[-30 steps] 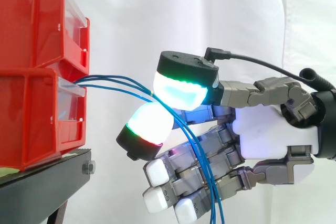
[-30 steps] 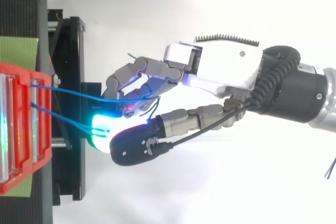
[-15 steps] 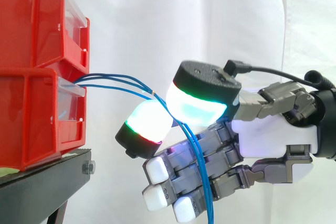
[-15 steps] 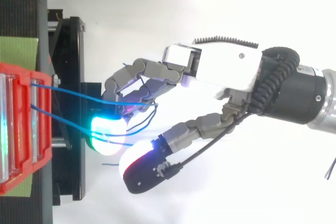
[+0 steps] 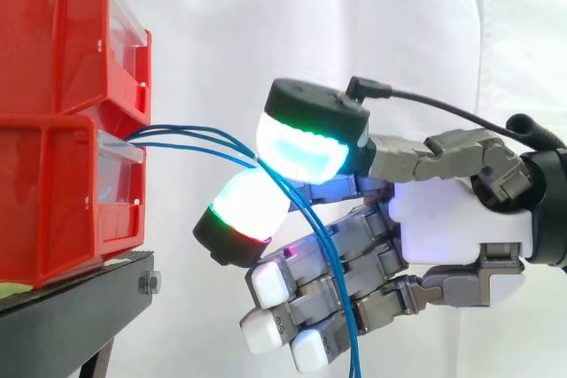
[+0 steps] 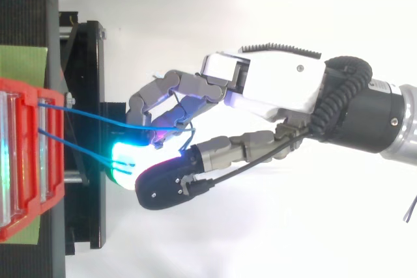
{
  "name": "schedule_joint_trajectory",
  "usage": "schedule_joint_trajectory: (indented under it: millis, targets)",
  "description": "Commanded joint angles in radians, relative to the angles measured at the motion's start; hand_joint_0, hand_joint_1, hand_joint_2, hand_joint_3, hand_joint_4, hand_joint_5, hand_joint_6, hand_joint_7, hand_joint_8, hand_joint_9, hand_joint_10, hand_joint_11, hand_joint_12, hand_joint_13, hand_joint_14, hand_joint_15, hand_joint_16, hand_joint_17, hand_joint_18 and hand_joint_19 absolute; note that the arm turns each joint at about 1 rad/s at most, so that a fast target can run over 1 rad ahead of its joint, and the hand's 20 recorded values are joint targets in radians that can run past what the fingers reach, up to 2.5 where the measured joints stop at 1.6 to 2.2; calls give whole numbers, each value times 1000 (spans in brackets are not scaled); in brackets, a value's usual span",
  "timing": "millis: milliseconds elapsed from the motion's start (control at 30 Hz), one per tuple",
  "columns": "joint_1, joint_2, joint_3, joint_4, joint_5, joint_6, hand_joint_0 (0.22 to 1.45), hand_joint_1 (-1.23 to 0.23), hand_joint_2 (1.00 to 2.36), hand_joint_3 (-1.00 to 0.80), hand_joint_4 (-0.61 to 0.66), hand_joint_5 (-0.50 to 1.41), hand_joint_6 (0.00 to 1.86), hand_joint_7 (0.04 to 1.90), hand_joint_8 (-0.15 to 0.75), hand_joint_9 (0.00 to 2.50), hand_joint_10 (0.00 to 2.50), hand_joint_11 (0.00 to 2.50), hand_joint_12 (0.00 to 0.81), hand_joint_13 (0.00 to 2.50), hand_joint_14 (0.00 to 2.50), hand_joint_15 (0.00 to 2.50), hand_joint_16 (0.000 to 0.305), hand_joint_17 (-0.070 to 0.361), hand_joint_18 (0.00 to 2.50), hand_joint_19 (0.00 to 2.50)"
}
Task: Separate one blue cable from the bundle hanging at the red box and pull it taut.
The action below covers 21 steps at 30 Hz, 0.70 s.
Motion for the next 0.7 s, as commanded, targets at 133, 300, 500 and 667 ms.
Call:
schedule_joint_trajectory:
  millis: [133,300,500,667]
  targets:
    - [1,0,0,1,0,-1,787,-861,1000,-500,44,-227,934,935,253,866,20,760,317,770,18,412,45,100,676,478]
    - [1,0,-2,1,0,-1,731,-931,1000,-500,43,-215,927,944,247,914,24,786,307,787,17,417,44,100,685,449]
    - [1,0,-2,1,0,-2,471,-818,1000,-500,105,-212,916,876,291,988,21,829,344,837,17,454,52,118,719,519]
    - [2,0,-2,8,2,-12,553,-507,1000,-500,85,-193,879,920,293,1046,23,824,338,857,18,466,47,106,723,565]
